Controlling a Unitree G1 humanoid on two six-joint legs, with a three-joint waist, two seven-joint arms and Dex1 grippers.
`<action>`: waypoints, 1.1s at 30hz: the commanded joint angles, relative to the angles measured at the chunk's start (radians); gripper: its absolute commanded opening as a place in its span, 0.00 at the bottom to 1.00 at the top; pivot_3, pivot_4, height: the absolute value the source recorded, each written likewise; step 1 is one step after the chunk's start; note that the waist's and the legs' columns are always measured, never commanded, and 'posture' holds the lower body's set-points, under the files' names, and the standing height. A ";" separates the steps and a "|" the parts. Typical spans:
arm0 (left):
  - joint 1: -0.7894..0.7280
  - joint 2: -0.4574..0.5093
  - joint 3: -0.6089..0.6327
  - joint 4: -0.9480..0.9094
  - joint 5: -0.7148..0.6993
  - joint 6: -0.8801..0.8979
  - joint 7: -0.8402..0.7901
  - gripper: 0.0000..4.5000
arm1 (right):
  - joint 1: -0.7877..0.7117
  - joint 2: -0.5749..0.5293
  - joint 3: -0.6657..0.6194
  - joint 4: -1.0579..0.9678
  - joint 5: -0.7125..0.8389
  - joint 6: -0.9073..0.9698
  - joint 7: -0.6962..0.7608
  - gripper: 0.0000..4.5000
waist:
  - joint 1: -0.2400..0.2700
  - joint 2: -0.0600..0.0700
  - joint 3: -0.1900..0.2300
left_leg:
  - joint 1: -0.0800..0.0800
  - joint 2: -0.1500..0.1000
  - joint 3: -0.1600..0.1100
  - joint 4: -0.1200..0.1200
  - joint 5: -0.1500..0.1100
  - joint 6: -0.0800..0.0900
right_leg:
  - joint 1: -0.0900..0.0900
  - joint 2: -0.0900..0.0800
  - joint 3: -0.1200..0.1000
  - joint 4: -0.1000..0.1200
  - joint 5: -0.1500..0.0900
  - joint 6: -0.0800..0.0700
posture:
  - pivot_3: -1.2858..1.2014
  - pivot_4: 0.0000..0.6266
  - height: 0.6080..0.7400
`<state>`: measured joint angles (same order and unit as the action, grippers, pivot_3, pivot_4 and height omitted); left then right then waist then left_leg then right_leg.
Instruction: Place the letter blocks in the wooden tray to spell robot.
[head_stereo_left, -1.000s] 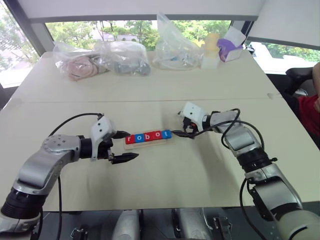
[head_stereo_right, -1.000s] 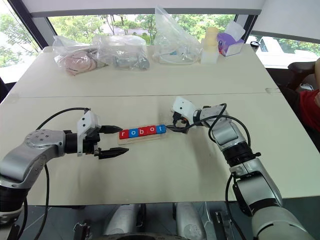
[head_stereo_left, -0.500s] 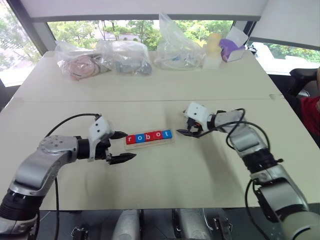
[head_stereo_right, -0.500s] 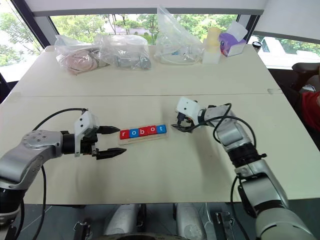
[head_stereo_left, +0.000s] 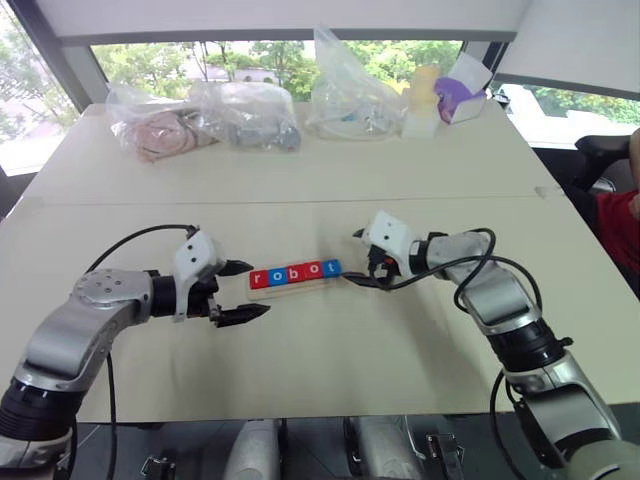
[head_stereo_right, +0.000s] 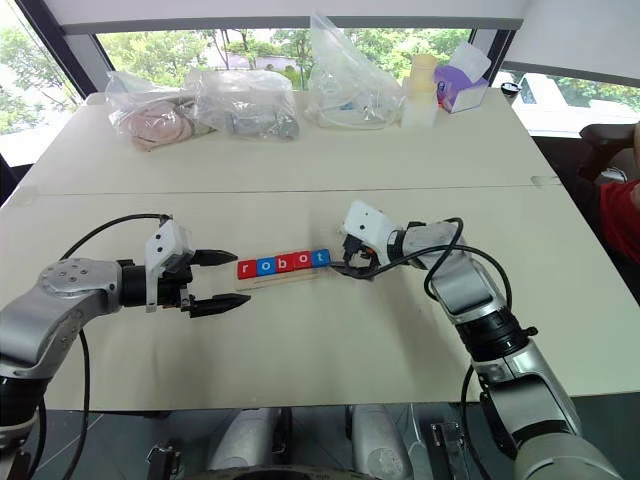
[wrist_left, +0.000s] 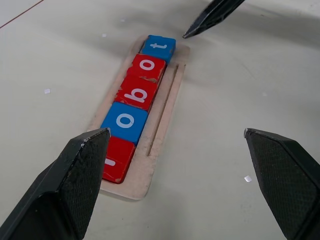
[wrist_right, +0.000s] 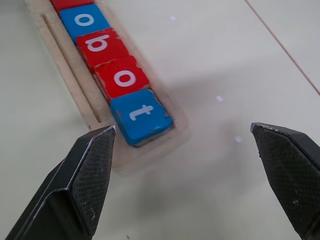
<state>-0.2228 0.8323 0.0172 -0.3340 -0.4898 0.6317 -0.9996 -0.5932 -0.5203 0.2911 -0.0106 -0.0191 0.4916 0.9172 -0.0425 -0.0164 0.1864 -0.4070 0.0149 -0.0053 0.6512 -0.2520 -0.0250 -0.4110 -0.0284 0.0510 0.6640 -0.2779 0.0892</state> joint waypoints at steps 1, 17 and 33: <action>-0.006 0.010 0.017 -0.023 -0.009 0.003 0.000 1.00 | -0.016 0.000 0.009 0.006 -0.016 -0.043 -0.012 0.99 | 0.000 0.000 0.000 | 0.000 0.000 0.000 0.000 0.000 0.000 | 0.000 0.000 0.000 0.000 0.000 0.000 | 0.52 0.24 0.96; -0.001 0.001 0.021 -0.038 -0.020 0.021 0.011 1.00 | -0.046 0.039 0.002 0.071 -0.021 -0.073 -0.040 0.99 | 0.000 0.000 0.000 | 0.000 0.000 0.000 0.000 0.000 0.000 | 0.000 0.000 0.000 0.000 0.000 0.000 | 0.52 0.24 0.96; 0.234 0.033 0.374 -0.109 -0.188 0.141 0.054 1.00 | 0.251 -0.213 -0.351 -0.455 0.403 0.352 0.135 0.99 | 0.002 0.000 0.000 | 0.000 0.001 -0.002 -0.002 0.000 0.000 | 0.000 -0.001 0.000 -0.001 0.000 0.000 | 0.52 0.24 0.96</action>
<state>-0.0064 0.8641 0.3249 -0.4067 -0.6461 0.7643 -0.9529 -0.3709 -0.7260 -0.0093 -0.3918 0.3017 0.7733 1.0407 -0.0402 -0.0169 0.1862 -0.4068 0.0163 -0.0077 0.6493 -0.2521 -0.0249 -0.4097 -0.0304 0.0509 0.6621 -0.2784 0.0885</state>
